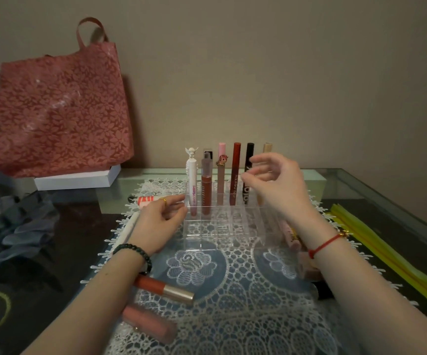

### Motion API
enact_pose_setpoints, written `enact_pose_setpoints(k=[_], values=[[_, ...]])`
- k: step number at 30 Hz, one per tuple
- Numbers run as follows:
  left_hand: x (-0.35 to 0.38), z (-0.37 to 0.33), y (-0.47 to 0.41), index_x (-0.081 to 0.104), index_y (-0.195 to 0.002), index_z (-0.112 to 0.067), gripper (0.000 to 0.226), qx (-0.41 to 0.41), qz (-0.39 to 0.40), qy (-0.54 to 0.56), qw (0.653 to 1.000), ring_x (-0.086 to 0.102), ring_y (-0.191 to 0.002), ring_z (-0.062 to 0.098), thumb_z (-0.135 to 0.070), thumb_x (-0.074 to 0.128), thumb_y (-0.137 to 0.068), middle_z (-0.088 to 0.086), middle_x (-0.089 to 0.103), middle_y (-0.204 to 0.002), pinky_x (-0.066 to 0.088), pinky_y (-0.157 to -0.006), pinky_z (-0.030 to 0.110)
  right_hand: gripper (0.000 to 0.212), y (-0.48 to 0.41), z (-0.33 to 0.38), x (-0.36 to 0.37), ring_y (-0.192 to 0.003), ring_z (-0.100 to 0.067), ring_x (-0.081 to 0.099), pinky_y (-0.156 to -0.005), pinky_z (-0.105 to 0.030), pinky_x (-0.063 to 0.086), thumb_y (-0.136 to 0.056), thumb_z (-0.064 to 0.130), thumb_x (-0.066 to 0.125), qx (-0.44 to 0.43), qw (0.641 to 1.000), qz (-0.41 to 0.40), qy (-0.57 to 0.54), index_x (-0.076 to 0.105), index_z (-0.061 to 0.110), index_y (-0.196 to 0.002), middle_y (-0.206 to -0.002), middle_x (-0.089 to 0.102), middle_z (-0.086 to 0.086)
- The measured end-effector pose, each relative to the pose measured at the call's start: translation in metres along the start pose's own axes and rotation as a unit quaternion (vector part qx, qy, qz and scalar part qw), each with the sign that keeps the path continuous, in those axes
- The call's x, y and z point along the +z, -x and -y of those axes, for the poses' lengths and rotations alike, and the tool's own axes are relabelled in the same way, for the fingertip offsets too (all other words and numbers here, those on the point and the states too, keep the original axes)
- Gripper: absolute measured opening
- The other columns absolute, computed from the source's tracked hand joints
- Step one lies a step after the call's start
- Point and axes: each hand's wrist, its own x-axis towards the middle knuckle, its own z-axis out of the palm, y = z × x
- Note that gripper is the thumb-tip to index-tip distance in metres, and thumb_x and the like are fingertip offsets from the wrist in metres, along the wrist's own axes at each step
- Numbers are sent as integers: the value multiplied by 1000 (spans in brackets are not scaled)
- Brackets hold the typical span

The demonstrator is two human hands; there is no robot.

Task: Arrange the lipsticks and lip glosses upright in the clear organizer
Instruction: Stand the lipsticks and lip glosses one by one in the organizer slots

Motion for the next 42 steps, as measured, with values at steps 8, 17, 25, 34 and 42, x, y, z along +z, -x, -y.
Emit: enact_pose_setpoints(k=[8,17,25,34,42], values=[[2,-1,0,55,-119,-16,33,-5,9,1,1000,56,-85,-5,-18,56,-86,-6,63,-96,41,-70,6,29,-3,-31,-61,-70,-9,62,-64,-22,49,-73,20,72,41,997,-56,42,63,18,-101,-83,68,3],[0,6,-5,57,-116,-19,31,6,14,-26,1000,58,-78,-3,-20,57,-85,-12,64,-90,43,-70,10,29,11,-85,-84,-65,-9,58,-58,-21,44,-73,19,73,127,987,-10,100,64,18,-101,-80,68,3],[-1,7,-4,57,-118,-18,33,4,12,-26,1000,58,-82,-1,-20,57,-86,0,66,-98,42,-72,11,28,17,-97,-85,-74,-9,56,-58,-19,37,-74,16,72,158,971,22,179,64,17,-101,-86,66,-2],[0,5,-3,57,-118,-20,33,6,4,-47,999,55,-75,-4,-22,56,-86,-2,66,-96,40,-65,8,29,18,-97,-82,-67,-4,51,-48,-16,32,-79,14,67,191,954,66,221,60,17,-107,-87,62,-1],[0,2,-2,56,-119,-19,33,-5,5,-48,999,55,-74,-5,-23,56,-86,-4,65,-94,40,-63,8,34,20,-95,-82,-72,-10,52,-49,-16,34,-78,14,67,203,947,62,242,60,13,-111,-91,60,-3]])
